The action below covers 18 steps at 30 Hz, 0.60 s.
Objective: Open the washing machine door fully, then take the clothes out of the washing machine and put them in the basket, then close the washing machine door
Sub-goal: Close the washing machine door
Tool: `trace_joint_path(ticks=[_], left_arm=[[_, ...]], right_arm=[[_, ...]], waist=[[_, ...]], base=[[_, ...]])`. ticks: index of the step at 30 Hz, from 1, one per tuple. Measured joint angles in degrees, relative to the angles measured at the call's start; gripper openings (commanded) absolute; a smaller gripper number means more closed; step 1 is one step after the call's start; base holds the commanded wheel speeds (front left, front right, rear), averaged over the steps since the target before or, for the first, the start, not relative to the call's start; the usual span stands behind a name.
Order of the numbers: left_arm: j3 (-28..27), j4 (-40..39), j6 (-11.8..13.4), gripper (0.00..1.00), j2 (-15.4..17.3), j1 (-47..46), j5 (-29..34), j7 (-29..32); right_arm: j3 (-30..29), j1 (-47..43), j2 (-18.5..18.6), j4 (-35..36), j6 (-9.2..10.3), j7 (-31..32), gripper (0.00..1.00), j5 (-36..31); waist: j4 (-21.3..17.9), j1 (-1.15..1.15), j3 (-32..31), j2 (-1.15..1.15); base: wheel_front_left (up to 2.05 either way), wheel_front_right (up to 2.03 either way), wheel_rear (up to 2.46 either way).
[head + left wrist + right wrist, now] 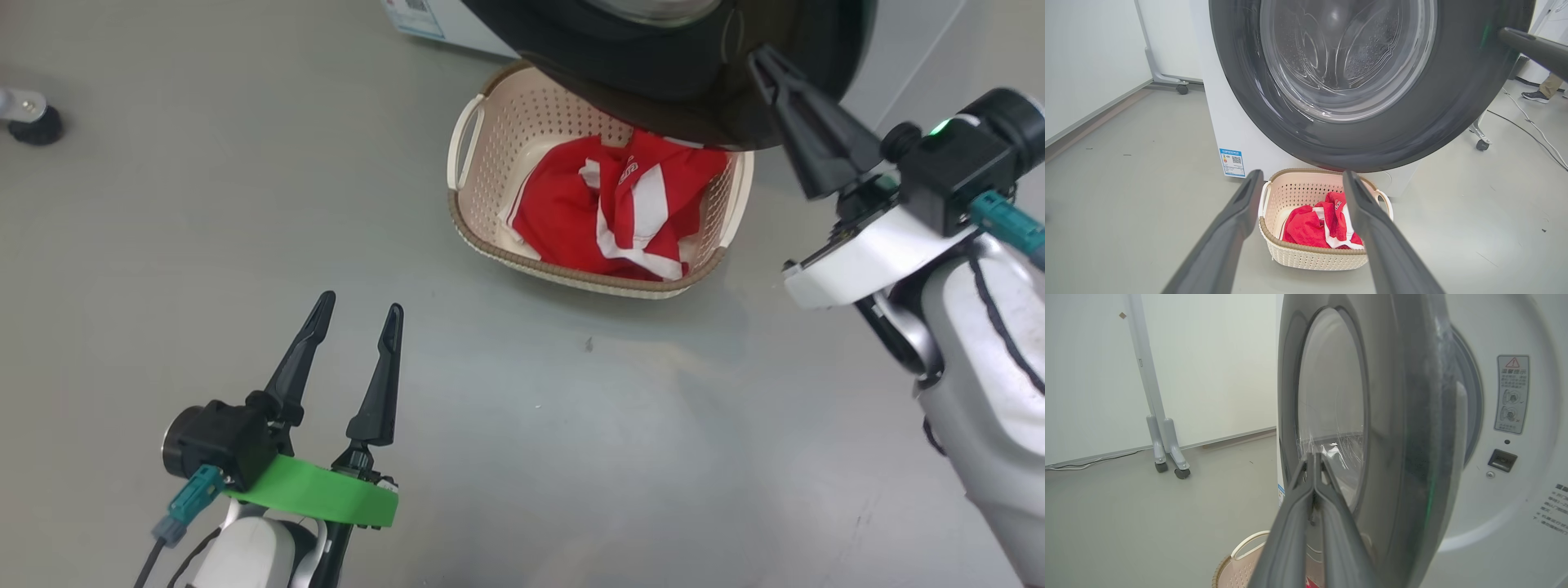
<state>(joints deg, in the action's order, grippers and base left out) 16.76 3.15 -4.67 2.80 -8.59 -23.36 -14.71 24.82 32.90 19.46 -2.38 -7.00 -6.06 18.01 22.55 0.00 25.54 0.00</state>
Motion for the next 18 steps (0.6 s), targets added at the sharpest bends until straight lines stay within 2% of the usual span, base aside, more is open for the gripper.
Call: trace_joint_path(ticks=[18], left_arm=[[-0.2, 0.1, -0.7, 1.00, -0.8, -2.7, -0.1, 0.0]], right_arm=[[-5.5, 10.2, 4.1, -3.9, -0.49, 0.8, 0.00, 3.1]], waist=[[3.2, 0.00, 7.6, 0.00]], base=[[0.00, 0.00, 0.00]])
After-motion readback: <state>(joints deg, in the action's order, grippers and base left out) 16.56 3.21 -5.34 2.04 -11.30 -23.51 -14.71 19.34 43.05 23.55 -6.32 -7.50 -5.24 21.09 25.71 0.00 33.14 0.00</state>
